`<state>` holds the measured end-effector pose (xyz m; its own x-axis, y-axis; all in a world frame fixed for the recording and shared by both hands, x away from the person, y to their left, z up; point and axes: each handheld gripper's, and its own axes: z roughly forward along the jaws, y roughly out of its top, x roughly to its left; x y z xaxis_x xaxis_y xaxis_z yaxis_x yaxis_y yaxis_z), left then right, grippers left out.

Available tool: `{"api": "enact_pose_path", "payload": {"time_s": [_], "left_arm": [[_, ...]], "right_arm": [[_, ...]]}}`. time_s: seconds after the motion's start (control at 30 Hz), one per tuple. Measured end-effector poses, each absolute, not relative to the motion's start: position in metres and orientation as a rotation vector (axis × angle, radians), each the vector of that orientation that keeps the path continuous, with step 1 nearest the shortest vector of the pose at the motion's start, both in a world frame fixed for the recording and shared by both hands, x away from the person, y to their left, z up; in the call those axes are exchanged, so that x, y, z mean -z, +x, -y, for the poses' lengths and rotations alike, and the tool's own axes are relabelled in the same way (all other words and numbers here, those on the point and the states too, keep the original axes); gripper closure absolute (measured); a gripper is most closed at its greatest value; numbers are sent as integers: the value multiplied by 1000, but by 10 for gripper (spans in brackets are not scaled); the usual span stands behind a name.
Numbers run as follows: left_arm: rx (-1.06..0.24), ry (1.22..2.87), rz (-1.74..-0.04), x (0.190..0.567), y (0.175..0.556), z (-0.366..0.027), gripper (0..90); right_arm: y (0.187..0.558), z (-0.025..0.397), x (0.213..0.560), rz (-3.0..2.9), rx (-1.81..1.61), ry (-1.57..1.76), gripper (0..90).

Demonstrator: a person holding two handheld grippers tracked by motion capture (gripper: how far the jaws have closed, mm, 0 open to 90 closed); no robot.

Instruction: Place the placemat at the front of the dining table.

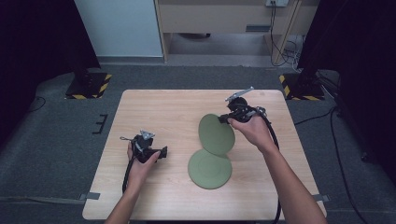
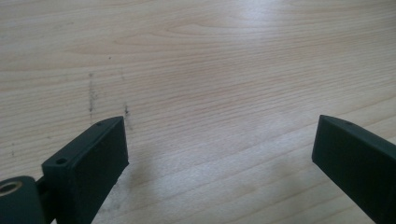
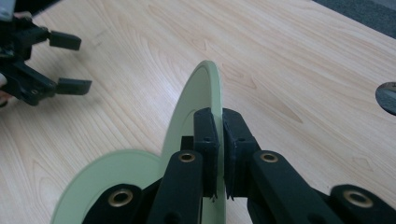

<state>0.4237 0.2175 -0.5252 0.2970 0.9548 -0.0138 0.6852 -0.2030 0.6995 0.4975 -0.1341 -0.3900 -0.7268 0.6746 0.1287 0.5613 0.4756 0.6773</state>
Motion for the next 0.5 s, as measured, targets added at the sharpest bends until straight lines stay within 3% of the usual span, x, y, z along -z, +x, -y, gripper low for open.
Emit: {"api": "enact_pose_path", "payload": {"time_s": [0.5], "left_arm": [[-593, 1960, -1498, 535, 428, -223, 27]], "right_arm": [[519, 141, 387, -2487, -1173, 1153, 859]]}}
